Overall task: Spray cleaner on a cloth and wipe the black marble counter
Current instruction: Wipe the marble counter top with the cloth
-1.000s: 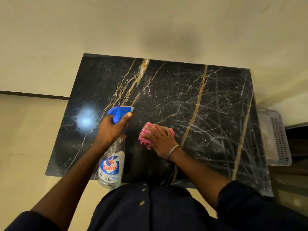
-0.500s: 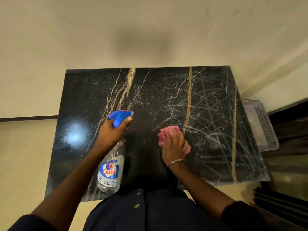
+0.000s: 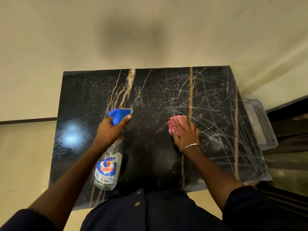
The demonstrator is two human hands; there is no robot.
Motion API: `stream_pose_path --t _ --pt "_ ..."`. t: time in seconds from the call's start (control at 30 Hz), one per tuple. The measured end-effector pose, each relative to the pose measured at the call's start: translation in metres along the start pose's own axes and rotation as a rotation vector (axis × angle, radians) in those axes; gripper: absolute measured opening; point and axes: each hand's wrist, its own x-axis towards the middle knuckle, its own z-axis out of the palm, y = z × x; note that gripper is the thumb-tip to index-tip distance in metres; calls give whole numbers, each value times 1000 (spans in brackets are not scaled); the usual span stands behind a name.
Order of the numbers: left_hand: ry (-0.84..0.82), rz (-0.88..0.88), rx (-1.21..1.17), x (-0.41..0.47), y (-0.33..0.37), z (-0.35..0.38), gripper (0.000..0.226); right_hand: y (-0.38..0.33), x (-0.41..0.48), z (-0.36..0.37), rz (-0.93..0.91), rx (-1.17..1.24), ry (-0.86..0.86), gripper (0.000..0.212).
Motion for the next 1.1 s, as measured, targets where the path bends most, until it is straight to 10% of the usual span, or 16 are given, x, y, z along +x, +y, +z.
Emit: stream_pose_path --t 0.2,0.57,0.9,1.1 --pt "-11 -16 -4 7 0 1 50 -55 9 -5 277 70 -5 65" --pt "-29 -20 -1 14 3 5 67 -71 20 -12 -412 -156 -48 59" --pt "-15 -23 -31 21 2 -4 66 -53 58 -23 397 25 2 65" --pt "9 -54 -43 23 4 -5 74 -148 72 -18 -41 -2 -82 64"
